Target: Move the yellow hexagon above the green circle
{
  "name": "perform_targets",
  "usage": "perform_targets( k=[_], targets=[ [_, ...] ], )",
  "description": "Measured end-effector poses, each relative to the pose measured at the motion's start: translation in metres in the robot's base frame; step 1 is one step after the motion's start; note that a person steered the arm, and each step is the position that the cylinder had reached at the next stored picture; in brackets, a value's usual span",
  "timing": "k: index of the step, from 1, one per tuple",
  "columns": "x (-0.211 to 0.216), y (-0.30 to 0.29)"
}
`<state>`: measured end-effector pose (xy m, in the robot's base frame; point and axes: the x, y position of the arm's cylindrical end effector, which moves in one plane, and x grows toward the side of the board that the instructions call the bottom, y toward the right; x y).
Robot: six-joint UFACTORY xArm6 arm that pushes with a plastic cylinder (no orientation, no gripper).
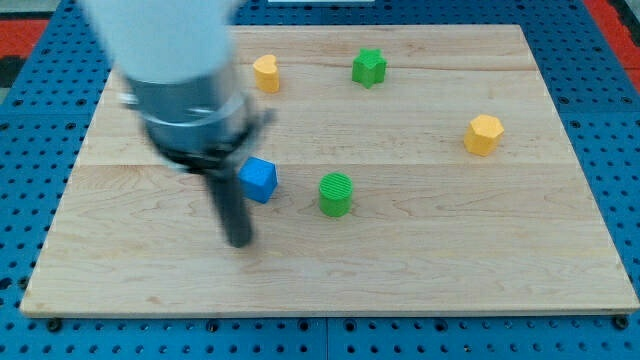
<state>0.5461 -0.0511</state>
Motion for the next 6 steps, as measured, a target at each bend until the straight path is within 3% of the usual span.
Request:
perform_targets(
  k=[2,3,4,5,6],
  targets=[
    [-0.006,0.17],
    [-0.07,0.183],
    [-0.091,0.212],
    [-0.108,0.279],
    [-0.145,0.265]
  ],
)
